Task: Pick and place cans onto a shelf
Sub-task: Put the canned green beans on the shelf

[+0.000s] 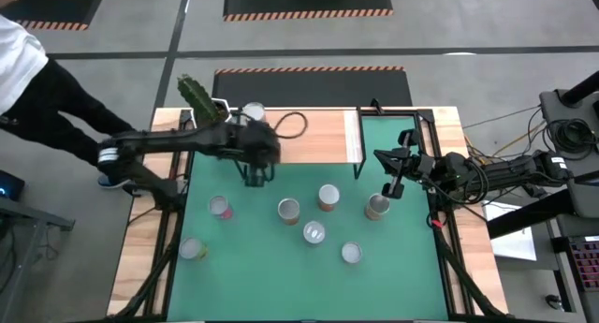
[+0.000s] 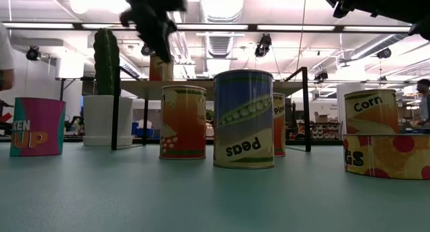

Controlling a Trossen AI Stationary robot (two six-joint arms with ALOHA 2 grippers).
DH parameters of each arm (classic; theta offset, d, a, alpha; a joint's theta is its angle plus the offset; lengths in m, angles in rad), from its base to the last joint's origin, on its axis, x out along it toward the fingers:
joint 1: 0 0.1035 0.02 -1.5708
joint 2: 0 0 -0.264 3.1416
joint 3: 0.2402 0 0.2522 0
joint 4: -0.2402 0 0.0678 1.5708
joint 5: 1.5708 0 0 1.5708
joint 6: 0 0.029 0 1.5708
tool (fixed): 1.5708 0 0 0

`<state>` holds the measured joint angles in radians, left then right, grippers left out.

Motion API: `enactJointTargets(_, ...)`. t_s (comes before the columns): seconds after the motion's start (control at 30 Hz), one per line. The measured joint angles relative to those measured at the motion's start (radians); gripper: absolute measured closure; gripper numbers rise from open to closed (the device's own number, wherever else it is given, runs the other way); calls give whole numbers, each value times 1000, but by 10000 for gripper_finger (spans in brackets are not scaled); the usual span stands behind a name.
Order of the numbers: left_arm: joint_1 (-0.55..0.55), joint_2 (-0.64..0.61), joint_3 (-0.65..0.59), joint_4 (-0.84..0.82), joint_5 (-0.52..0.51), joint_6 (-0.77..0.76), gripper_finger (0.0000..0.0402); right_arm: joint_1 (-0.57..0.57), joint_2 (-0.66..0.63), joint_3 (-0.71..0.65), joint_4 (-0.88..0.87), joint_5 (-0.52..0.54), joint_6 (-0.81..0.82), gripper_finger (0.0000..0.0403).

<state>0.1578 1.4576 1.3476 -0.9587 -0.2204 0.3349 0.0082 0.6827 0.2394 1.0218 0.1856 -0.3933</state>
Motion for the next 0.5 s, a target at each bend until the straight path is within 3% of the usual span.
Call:
enactJointTargets(0.2,12,-209,-154,174,-227,-12,401,0,0,0,0,0,-1,394)
enactJointTargets(0.5,47,-333,-375,383,-244,-14,401,0,0,0,8,0,-10,394)
